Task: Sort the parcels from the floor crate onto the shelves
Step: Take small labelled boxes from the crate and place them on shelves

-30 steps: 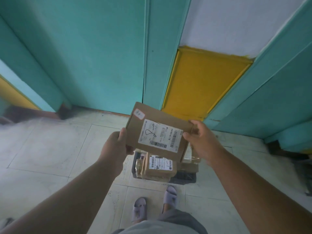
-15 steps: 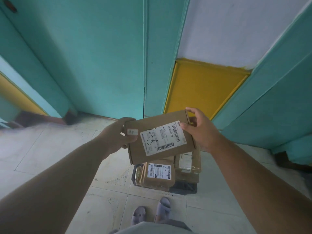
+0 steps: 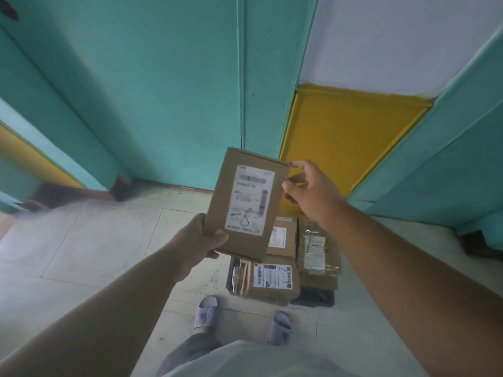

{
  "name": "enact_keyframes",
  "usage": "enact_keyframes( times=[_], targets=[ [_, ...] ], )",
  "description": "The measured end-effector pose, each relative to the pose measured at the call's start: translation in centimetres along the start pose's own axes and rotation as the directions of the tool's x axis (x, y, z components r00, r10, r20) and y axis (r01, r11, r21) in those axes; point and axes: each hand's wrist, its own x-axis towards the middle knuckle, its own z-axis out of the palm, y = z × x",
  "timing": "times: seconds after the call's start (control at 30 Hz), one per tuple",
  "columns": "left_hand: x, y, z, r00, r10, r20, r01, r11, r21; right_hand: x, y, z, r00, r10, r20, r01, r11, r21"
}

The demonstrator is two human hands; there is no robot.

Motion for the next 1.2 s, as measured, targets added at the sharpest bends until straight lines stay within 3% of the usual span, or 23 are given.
enact_keyframes(
  times=[0.13, 0.4, 0.73, 0.93, 1.2],
  targets=[
    [3.0, -1.6, -2.3, 0.994, -0.109, -0.022, 0.104, 0.981, -0.166, -0.4, 1.9, 3.2, 0.995, 0.097, -0.021, -0.098, 0.989, -0.111],
    [7.7, -7.0, -1.2, 0.965, -0.263, -0.010, 0.256, 0.947, -0.195, 1.5, 11.7, 9.0, 0.927, 0.368, 0.066, -0.341, 0.905, -0.254],
    [12.6, -13.6, 3.7, 0.924, -0.377, -0.055, 0.340, 0.881, -0.328, 10.2, 24.0, 11.9, 0.876, 0.472, 0.105, -0.390, 0.818, -0.424],
    [12.2, -15.0, 6.8, 0.902, -0.412, -0.126, 0.341, 0.861, -0.376, 12.5, 26.6, 13.9, 0.888, 0.408, 0.212, -0.163, 0.710, -0.685],
    [11.3, -15.8, 8.0, 0.881, -0.451, -0.142, 0.348, 0.822, -0.452, 12.5, 27.6, 12.4, 0.881, 0.422, 0.213, -0.233, 0.781, -0.580]
  ],
)
